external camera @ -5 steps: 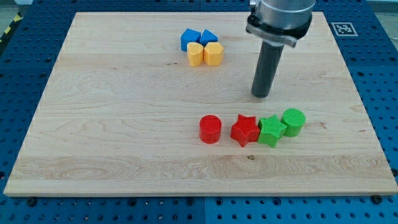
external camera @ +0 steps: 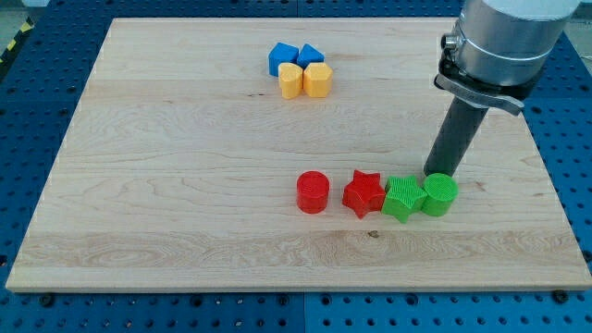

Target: Slide the red circle slightly right

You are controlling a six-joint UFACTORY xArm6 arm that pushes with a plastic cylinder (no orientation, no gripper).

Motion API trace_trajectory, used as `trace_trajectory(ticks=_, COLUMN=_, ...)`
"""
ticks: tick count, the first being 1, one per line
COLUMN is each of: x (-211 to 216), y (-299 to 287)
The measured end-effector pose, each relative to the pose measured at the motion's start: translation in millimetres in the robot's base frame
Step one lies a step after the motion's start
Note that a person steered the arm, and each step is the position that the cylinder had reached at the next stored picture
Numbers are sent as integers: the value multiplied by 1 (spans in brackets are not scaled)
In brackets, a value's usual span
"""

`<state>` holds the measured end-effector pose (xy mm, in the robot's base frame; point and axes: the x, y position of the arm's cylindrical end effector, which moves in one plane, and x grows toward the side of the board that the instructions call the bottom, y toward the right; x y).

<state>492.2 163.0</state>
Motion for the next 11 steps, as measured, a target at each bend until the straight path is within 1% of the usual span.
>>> trace_trajectory(ticks=1, x=-66, y=-27)
trace_trajectory(ticks=2, x=-84, y=-94)
trace_trajectory(ticks=3, x=-84, y=-162)
trace_trajectory(ticks=4, x=-52, y=-216)
trace_trajectory(ticks=5, x=-19, y=-237)
trace_trajectory(ticks=6, x=22, y=-218)
trace_trajectory(ticks=7, x=29, y=-194)
trace_trajectory(ticks=8, x=33, y=-182)
trace_trajectory(ticks=11, x=32, y=-171)
